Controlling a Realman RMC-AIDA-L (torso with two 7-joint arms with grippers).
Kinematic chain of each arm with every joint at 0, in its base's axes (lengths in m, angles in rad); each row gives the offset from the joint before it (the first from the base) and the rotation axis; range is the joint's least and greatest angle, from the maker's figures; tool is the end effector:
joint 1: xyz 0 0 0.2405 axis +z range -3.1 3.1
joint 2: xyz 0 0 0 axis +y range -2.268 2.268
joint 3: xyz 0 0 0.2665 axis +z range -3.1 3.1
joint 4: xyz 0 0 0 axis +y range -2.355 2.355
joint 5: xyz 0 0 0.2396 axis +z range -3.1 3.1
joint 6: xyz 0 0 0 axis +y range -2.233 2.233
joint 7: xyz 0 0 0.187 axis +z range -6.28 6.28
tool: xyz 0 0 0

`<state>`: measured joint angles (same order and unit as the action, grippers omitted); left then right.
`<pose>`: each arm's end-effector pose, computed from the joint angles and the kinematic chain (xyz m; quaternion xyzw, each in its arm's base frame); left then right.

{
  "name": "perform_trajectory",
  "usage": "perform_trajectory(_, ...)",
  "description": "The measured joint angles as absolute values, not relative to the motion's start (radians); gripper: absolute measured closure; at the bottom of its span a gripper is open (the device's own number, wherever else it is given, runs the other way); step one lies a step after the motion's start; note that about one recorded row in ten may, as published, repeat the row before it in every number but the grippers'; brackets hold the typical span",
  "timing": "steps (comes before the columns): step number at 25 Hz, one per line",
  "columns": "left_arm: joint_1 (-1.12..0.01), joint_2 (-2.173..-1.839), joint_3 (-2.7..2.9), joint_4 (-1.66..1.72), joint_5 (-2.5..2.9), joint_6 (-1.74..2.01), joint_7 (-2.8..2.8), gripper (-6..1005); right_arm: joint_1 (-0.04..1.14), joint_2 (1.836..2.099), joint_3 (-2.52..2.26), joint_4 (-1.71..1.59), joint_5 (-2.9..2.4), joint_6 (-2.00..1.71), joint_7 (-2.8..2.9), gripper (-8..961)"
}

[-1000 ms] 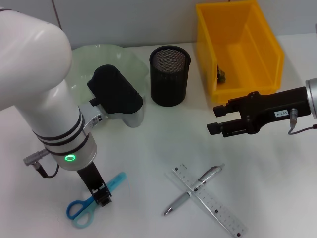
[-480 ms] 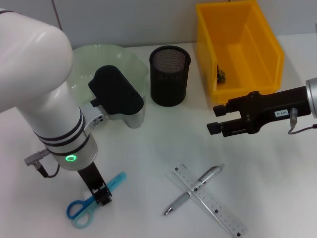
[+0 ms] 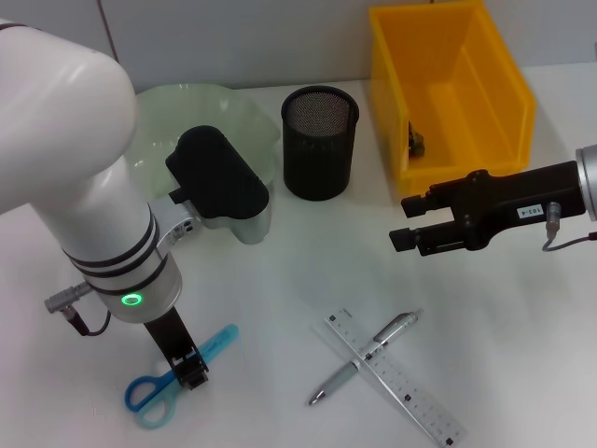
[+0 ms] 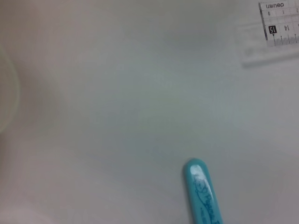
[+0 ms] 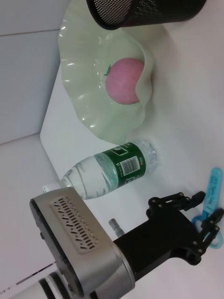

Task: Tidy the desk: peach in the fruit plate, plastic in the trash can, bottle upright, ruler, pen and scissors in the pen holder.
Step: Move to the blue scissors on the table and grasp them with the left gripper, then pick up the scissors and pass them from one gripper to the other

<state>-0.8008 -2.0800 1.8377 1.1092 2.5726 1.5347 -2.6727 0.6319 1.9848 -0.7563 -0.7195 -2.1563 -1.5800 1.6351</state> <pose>-0.1828 0.3588 -0.1311 -0.9114 -0.2105 0.3442 0.0814 0.2643 0.4012 -0.0114 -0.9554 0.2476 0.1327 0.0912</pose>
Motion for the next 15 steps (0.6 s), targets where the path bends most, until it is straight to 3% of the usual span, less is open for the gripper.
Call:
perform_trajectory(10, -0.800, -2.080, 1.842, 1.112, 2.587, 1.534, -2.660, 692, 0.632, 1.985, -0.753, -0.720, -2.146, -1.581, 1.635, 297)
perform_trajectory(15, -0.798, -2.079, 1.807, 1.125, 2.592, 1.547, -2.641, 776, 0.632, 1.985, -0.745, -0.721, -2.143, -1.580, 1.635, 296)
